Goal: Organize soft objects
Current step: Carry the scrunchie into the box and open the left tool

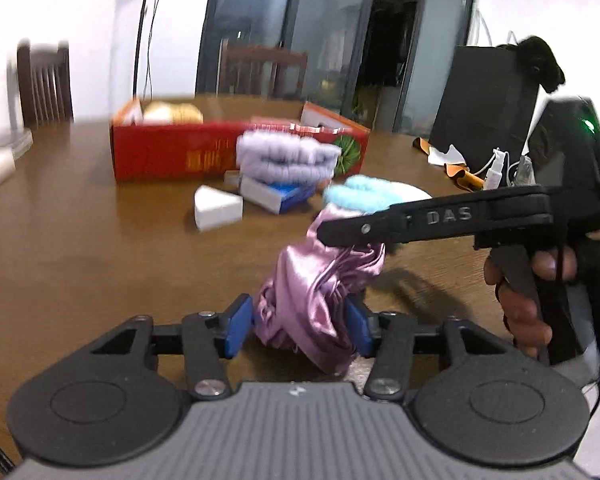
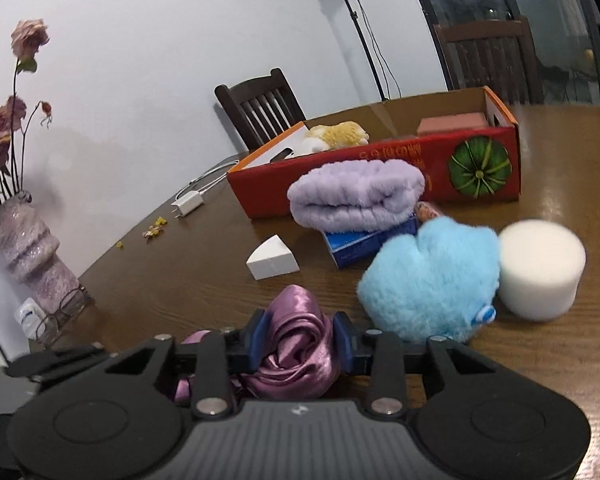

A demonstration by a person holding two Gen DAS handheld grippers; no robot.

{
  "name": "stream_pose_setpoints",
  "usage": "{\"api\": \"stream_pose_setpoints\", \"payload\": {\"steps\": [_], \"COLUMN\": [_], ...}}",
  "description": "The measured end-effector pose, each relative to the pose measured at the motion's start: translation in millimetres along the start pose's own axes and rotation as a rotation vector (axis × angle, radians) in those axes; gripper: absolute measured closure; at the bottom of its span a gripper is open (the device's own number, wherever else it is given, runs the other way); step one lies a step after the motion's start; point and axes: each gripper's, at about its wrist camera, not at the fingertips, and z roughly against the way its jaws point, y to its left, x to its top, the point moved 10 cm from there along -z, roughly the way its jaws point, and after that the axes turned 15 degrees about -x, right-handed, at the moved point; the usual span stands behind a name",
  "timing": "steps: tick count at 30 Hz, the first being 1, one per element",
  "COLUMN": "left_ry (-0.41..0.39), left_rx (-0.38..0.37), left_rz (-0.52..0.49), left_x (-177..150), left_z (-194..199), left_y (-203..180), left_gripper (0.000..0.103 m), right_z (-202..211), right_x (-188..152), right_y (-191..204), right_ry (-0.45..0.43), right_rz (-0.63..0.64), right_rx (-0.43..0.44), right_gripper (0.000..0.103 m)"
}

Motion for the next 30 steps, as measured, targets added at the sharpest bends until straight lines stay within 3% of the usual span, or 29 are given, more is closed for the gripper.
{"api": "stream_pose_setpoints", "payload": {"steps": [2, 3, 5, 8, 11, 14, 17, 22, 26, 30], "left_ry": [0.004, 0.005, 0.006, -0.017, -0.087, -0.114, -0.059, 0.086, 0.176, 0.214], "left_rx": [-0.011, -0.006, -0.025, -0.076, -0.132, -0.157, -0.12, -0.018, 0.046, 0.114], "left_rz": [0.017, 0.02, 0.035, 0.067, 0.034, -0.029, -0.047, -0.015, 0.09, 0.036], "left_x": [0.8, 0.8, 3.4, 17.7, 65.1, 133.2, 199.4, 267.6, 272.3, 262.1], "left_z": [-0.3, -0.2, 0.1, 4.4, 10.3, -4.9, -56.4, -160.7, -224.0, -249.3], "left_y": [3.6, 5.2, 9.2, 13.5, 21.9, 41.2, 79.4, 146.1, 195.4, 207.8], "left_gripper": [0.063, 0.07, 0.076, 0.077, 0.077, 0.077, 0.078, 0.078, 0.078, 0.077], "right_z": [-0.8, -2.2, -2.8, 3.9, 13.3, 6.4, -36.8, -149.4, -225.8, -276.1], "right_x": [-0.9, -1.5, -1.4, 9.4, 46.0, 107.7, 176.3, 253.6, 270.9, 263.5], "right_y": [-0.8, -0.5, 0.4, 4.0, 5.3, -0.6, -11.8, -43.2, -68.3, -76.7], "right_ry": [0.003, 0.009, 0.014, 0.002, -0.062, -0.127, -0.15, -0.051, 0.064, 0.151], "right_rz": [-0.007, -0.01, -0.014, -0.014, -0.036, -0.055, -0.023, -0.056, -0.129, -0.121], "right_rx": [0.004, 0.011, 0.018, 0.025, 0.06, 0.082, 0.022, -0.138, -0.207, -0.241], "right_gripper": [0.07, 0.078, 0.082, 0.085, 0.086, 0.086, 0.086, 0.086, 0.086, 0.084]}}
